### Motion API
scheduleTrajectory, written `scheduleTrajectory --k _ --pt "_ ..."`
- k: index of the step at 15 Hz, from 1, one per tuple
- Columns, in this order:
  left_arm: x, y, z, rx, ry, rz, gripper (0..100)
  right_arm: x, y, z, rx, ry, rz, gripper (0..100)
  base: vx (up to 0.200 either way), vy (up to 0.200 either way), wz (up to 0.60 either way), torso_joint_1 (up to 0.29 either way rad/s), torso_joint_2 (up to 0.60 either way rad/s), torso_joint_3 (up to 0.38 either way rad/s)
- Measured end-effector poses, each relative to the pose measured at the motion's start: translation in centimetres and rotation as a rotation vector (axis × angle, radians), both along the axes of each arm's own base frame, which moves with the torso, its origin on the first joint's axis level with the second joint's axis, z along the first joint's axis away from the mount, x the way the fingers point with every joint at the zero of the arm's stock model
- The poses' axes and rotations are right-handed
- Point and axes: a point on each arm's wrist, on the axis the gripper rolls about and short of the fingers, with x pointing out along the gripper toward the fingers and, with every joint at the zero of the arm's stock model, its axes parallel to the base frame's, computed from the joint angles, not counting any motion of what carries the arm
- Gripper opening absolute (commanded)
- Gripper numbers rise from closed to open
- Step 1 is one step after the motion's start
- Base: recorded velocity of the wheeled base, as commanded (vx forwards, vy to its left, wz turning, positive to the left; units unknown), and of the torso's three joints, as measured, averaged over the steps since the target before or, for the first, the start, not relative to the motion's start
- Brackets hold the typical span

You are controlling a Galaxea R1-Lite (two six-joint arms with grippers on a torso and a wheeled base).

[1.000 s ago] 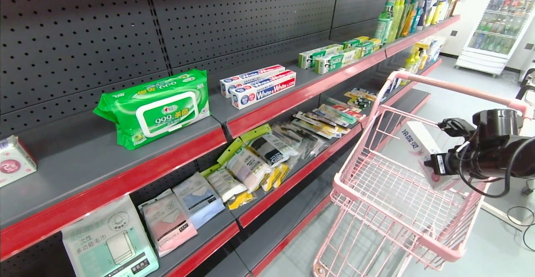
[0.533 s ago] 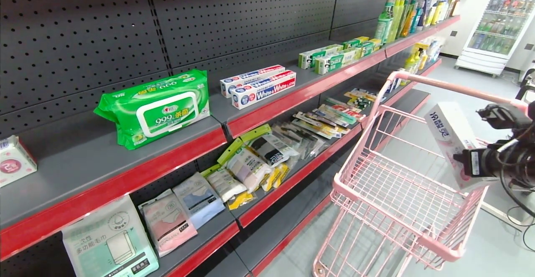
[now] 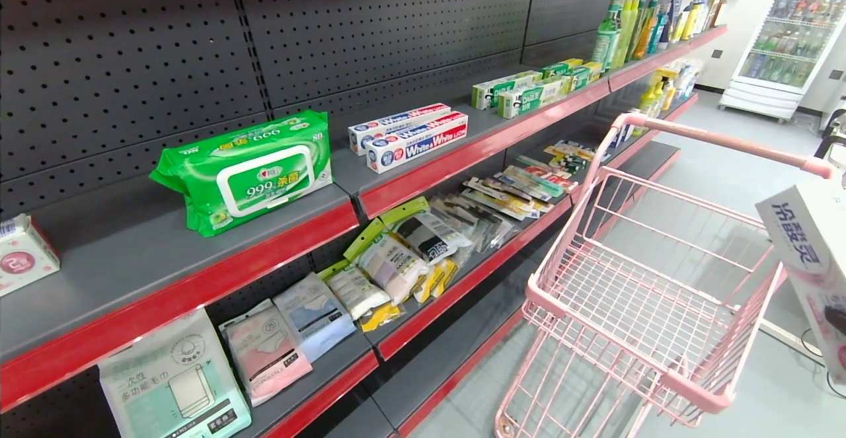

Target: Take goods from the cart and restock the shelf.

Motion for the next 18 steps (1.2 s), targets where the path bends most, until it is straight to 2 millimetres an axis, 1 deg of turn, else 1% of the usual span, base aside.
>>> scheduleTrajectory --k 2,4,5,7,9,14,18 --pt "0.0 0.0 0.0 0.000 0.000 0.000 100 -3.4 0.5 -0.8 -0.020 -0.033 0.005 0 0.000 0.000 0.00 0.000 0.00 0.000" --pt "0.0 0.0 0.0 0.000 0.000 0.000 100 -5.5 0.8 -1.1 -0.033 -0.079 0.008 0 0.000 0.000 0.00 0.000 0.00 0.000" --pt "0.0 0.0 0.0 0.000 0.000 0.000 100 -6.1 0.8 -1.0 -0.039 -0.112 0.005 0 0.000 0.000 0.00 0.000 0.00 0.000" --pt "0.0 0.0 0.0 0.000 0.001 0.000 100 -6.8 0.9 -1.0 -0.047 -0.151 0.005 0 0.000 0.000 0.00 0.057 -0.12 -0.072" --pt "0.0 0.0 0.0 0.000 0.000 0.000 100 -7.2 1.0 -0.7 -0.052 -0.180 0.004 0 0.000 0.000 0.00 0.186 -0.43 -0.239" --pt "0.0 0.0 0.0 0.000 0.000 0.000 100 -7.5 1.0 -0.5 -0.075 -0.196 0.006 0 0.000 0.000 0.00 0.258 -0.57 -0.312" --pt "0.0 0.0 0.0 0.000 0.000 0.000 100 -7.5 1.0 -0.5 -0.080 -0.199 0.006 0 0.000 0.000 0.00 0.196 -0.42 -0.226"
